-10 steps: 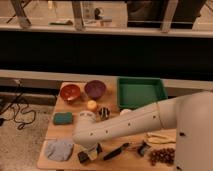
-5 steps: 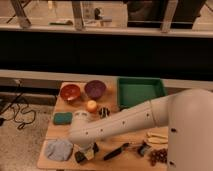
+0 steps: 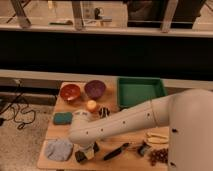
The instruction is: Wipe table surface with eraser
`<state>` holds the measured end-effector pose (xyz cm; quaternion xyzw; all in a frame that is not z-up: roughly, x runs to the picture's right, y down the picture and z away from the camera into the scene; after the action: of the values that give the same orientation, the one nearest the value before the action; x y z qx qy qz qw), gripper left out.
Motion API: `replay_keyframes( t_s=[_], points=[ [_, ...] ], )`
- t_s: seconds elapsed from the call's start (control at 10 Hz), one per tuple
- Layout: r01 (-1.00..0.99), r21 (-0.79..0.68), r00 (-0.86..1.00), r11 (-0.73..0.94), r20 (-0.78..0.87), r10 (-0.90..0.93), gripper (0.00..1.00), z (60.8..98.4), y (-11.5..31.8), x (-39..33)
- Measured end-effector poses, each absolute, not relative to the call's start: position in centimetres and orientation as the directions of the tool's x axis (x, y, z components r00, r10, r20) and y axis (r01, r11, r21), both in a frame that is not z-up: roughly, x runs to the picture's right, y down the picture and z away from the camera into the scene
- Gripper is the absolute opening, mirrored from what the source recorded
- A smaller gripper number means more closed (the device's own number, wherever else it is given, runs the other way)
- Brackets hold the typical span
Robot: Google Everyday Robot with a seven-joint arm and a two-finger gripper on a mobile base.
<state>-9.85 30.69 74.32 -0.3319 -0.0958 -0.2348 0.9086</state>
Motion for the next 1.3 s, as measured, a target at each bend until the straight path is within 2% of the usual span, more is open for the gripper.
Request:
replay_keyframes(
  t_s=[0.2,1.3],
  points=[
    [0.491,-0.561,0.871,0.667,0.325,-0.367,0.34,74.26,30.66,-10.01],
    [0.488,-0.562,0.873,0.668,0.323,-0.365,0.35,74.29,30.65,-9.89]
  ],
)
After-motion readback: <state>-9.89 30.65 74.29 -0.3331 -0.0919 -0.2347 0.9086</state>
